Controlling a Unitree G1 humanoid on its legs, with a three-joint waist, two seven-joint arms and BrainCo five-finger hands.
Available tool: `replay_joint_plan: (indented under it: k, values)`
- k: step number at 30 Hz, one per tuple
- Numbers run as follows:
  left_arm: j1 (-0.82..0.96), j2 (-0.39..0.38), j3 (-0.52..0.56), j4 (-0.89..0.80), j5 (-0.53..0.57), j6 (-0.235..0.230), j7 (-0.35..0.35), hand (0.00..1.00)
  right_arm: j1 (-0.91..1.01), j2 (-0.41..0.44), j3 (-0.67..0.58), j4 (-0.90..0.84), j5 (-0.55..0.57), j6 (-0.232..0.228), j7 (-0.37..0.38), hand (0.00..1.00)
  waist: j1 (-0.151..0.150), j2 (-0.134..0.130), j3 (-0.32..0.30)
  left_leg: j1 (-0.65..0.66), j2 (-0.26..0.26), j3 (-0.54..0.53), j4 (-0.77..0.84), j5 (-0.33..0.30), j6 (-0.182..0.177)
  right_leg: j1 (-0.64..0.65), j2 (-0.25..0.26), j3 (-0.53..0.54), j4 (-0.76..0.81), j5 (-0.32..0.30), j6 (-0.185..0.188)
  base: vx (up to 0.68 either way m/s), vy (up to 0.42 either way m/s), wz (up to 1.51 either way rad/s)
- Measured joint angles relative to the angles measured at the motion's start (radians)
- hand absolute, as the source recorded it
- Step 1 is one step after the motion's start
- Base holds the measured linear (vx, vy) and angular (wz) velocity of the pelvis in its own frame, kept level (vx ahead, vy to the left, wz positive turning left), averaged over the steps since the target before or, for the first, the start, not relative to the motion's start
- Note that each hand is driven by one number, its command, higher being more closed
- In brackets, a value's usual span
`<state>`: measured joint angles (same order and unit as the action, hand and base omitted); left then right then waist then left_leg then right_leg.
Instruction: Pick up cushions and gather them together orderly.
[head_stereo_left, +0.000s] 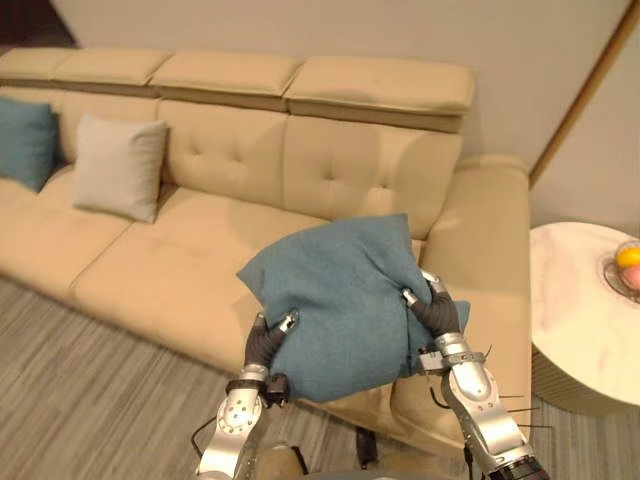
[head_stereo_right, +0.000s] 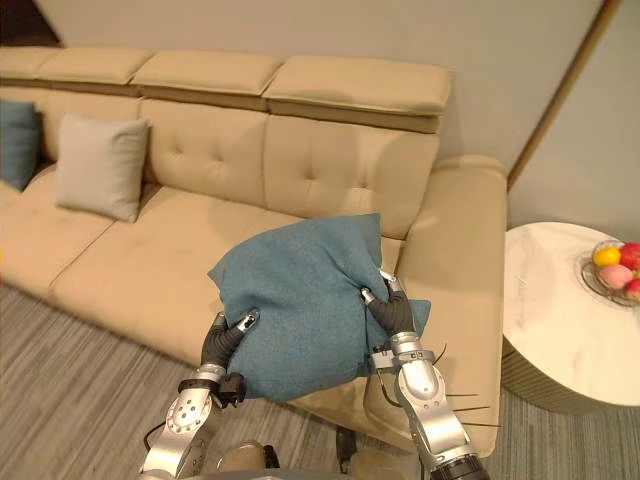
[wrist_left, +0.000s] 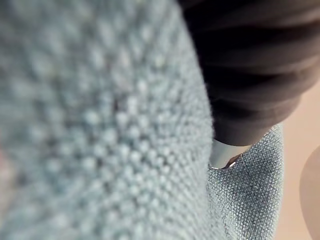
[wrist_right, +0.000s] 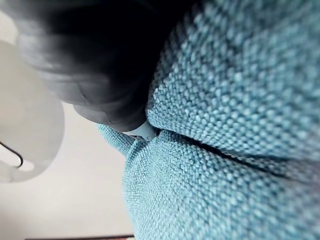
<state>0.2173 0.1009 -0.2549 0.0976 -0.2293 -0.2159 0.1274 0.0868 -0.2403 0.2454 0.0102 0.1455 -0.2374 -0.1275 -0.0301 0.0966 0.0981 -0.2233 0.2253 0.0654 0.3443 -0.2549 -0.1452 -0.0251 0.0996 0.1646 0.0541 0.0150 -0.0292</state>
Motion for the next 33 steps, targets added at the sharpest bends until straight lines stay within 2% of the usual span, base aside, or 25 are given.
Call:
replay_joint_plan:
  k: [1, 2, 3, 5, 7, 8, 13, 16, 18, 21, 22, 23, 27, 30, 32, 33]
  values:
    - [0.002, -0.011, 0.000, 0.000, 0.006, 0.000, -0.001, 1.00, 0.000, -0.002, -0.006, -0.001, 0.000, 0.000, 0.000, 1.00, -0.006, 0.029, -0.001, 0.034, 0.018, 0.004, -0.063, 0.085, 0.023, 0.001, 0.014, 0.022, 0.009, -0.019, 0.021, 0.12, 0.363, -1.13]
    - [-0.001, -0.018, 0.001, 0.000, 0.007, 0.000, -0.003, 1.00, 0.001, 0.005, -0.015, -0.001, -0.001, 0.001, 0.001, 1.00, -0.008, 0.046, 0.005, 0.055, 0.024, 0.015, -0.068, 0.174, 0.001, -0.002, 0.020, 0.045, 0.031, -0.058, 0.033, 0.11, 0.377, -1.12]
    - [0.000, -0.015, 0.007, 0.000, 0.007, 0.000, -0.004, 1.00, 0.005, 0.016, -0.015, -0.002, -0.001, 0.003, 0.001, 1.00, -0.009, 0.031, 0.008, 0.068, 0.018, 0.040, -0.065, 0.161, 0.016, -0.009, 0.009, 0.056, 0.049, -0.070, 0.043, 0.09, 0.355, -1.06]
    - [0.002, 0.003, 0.026, -0.001, 0.007, 0.000, -0.014, 1.00, 0.009, 0.052, -0.011, -0.004, -0.023, 0.003, 0.001, 1.00, -0.003, -0.020, 0.000, 0.104, -0.029, 0.163, -0.104, 0.150, 0.043, -0.069, -0.063, 0.071, 0.103, -0.093, 0.075, 0.08, 0.287, -1.04]
    - [0.016, 0.014, 0.040, -0.006, 0.008, 0.000, -0.015, 1.00, 0.008, 0.070, 0.002, -0.002, -0.034, 0.004, 0.001, 1.00, 0.018, -0.037, 0.000, 0.135, -0.052, 0.252, -0.125, 0.152, 0.061, -0.090, -0.101, 0.052, 0.106, -0.080, 0.090, 0.07, 0.220, -1.11]
    - [0.039, 0.016, 0.052, -0.017, 0.008, 0.000, -0.015, 1.00, 0.007, 0.079, 0.015, 0.001, -0.038, 0.007, 0.002, 1.00, 0.018, -0.038, 0.000, 0.142, -0.062, 0.279, -0.130, 0.150, 0.064, -0.090, -0.118, 0.048, 0.081, -0.062, 0.103, 0.08, 0.202, -0.96]
    - [0.076, 0.022, 0.068, -0.049, 0.023, 0.000, -0.016, 1.00, 0.003, 0.081, 0.043, 0.009, -0.045, 0.009, 0.003, 1.00, 0.020, -0.039, -0.001, 0.162, -0.078, 0.308, -0.200, 0.156, 0.073, -0.085, -0.137, -0.007, -0.007, 0.004, 0.095, 0.04, 0.054, -0.25]
    - [0.054, 0.021, 0.075, -0.050, 0.043, 0.000, -0.008, 1.00, -0.034, 0.081, 0.043, 0.023, -0.070, 0.009, -0.003, 1.00, 0.019, -0.039, -0.001, 0.139, -0.085, 0.294, -0.237, 0.179, 0.076, -0.093, -0.142, -0.064, -0.058, 0.043, 0.094, 0.01, -0.018, 0.12]
    - [-0.005, 0.019, 0.096, -0.049, 0.052, 0.000, 0.013, 1.00, -0.096, 0.084, 0.043, 0.048, -0.071, 0.009, -0.013, 1.00, 0.020, -0.040, 0.000, 0.085, -0.087, 0.286, -0.243, 0.198, 0.083, -0.142, -0.143, -0.104, -0.066, 0.071, 0.096, -0.08, -0.028, 0.14]
    - [-0.195, 0.026, 0.127, -0.019, 0.056, -0.002, 0.094, 1.00, -0.271, 0.115, 0.033, 0.114, -0.078, 0.009, -0.096, 1.00, 0.028, -0.043, 0.043, -0.014, -0.093, 0.266, -0.237, 0.235, 0.097, -0.220, -0.153, -0.142, -0.081, 0.119, 0.091, -0.15, -0.007, 0.19]
    - [-0.323, 0.043, 0.138, 0.033, 0.055, -0.003, 0.127, 1.00, -0.388, 0.123, 0.015, 0.173, -0.081, 0.009, -0.129, 1.00, 0.044, -0.045, 0.076, -0.059, -0.094, 0.264, -0.224, 0.248, 0.102, -0.256, -0.156, -0.147, -0.086, 0.143, 0.090, -0.29, 0.008, 0.18]
    - [-0.488, 0.089, 0.143, 0.091, 0.054, -0.003, 0.175, 1.00, -0.548, 0.126, -0.010, 0.248, -0.101, 0.010, -0.175, 1.00, 0.051, -0.053, 0.112, -0.132, -0.095, 0.255, -0.199, 0.260, 0.111, -0.304, -0.162, -0.161, -0.100, 0.166, 0.082, -0.37, 0.004, 0.21]
    - [-0.885, 0.205, 0.164, 0.210, 0.048, -0.004, 0.272, 1.00, -0.897, 0.155, -0.117, 0.353, -0.144, 0.030, -0.269, 1.00, 0.081, -0.066, 0.212, -0.250, -0.101, 0.240, -0.184, 0.300, 0.114, -0.395, -0.168, -0.174, -0.137, 0.223, 0.072, -0.24, -0.024, 0.11]
    - [-1.123, 0.266, 0.180, 0.261, 0.049, -0.006, 0.315, 1.00, -1.094, 0.185, -0.206, 0.397, -0.190, 0.030, -0.331, 1.00, 0.079, -0.069, 0.264, -0.308, -0.105, 0.233, -0.191, 0.337, 0.126, -0.445, -0.170, -0.187, -0.152, 0.256, 0.063, -0.17, -0.033, 0.13]
    - [-1.372, 0.295, 0.180, 0.391, 0.050, -0.009, 0.338, 1.00, -1.301, 0.190, -0.279, 0.496, -0.221, 0.032, -0.399, 1.00, 0.073, -0.069, 0.264, -0.375, -0.118, 0.216, -0.214, 0.380, 0.132, -0.516, -0.175, -0.194, -0.152, 0.281, 0.062, -0.15, -0.019, 0.15]
    - [-1.465, 0.300, 0.180, 0.448, 0.050, -0.010, 0.339, 0.00, -1.368, 0.188, -0.302, 0.524, -0.235, 0.032, -0.422, 1.00, 0.065, -0.069, 0.264, -0.389, -0.125, 0.210, -0.243, 0.400, 0.135, -0.539, -0.178, -0.199, -0.153, 0.285, 0.062, -0.08, 0.005, 0.16]
